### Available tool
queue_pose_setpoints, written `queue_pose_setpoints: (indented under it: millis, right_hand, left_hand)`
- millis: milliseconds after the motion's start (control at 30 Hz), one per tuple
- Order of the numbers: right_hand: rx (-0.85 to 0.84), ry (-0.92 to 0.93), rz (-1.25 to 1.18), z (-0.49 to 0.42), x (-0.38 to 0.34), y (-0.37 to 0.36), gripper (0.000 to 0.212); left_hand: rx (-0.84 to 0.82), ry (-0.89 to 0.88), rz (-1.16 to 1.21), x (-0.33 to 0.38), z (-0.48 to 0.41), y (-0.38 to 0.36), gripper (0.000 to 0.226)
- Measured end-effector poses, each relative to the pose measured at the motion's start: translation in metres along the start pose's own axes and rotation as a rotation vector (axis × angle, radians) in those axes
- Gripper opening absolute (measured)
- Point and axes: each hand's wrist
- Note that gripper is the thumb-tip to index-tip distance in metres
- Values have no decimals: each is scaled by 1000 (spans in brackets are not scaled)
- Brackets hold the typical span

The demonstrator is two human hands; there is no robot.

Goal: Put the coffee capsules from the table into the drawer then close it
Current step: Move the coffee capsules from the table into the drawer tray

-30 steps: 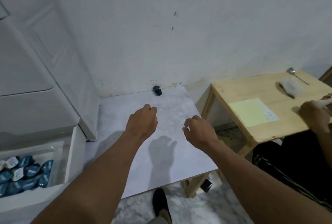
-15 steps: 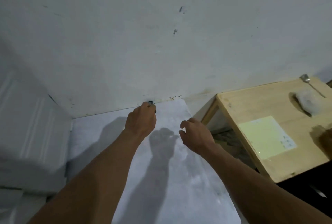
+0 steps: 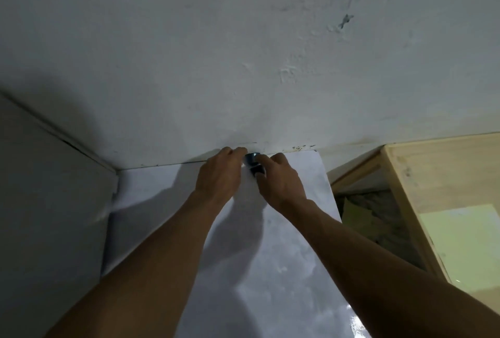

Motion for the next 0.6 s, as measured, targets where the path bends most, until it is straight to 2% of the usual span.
queue_pose_setpoints:
  millis: [133, 300, 433, 600]
  right_hand:
    - [-37, -23, 15, -9, 15, -7, 29]
    - [20, -47, -23, -13, 37, -5, 16]
    - [45, -62, -10, -11, 50, 2, 22]
    - [24, 13, 32, -8, 57, 7, 26]
  left_hand:
    - [-66, -19, 32, -1, -9, -16, 39]
    - [-36, -1, 36, 12, -14, -27, 32]
    - [22, 77, -13, 26, -18, -38, 33]
    - [97, 107, 63, 36, -18, -48, 18]
Point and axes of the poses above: each hand's wrist, its own z-axis away from the middle knuckle, its own y-axis out of the back of the hand, x = y × z, and after that the axes turned 14 degrees about -y, right-handed
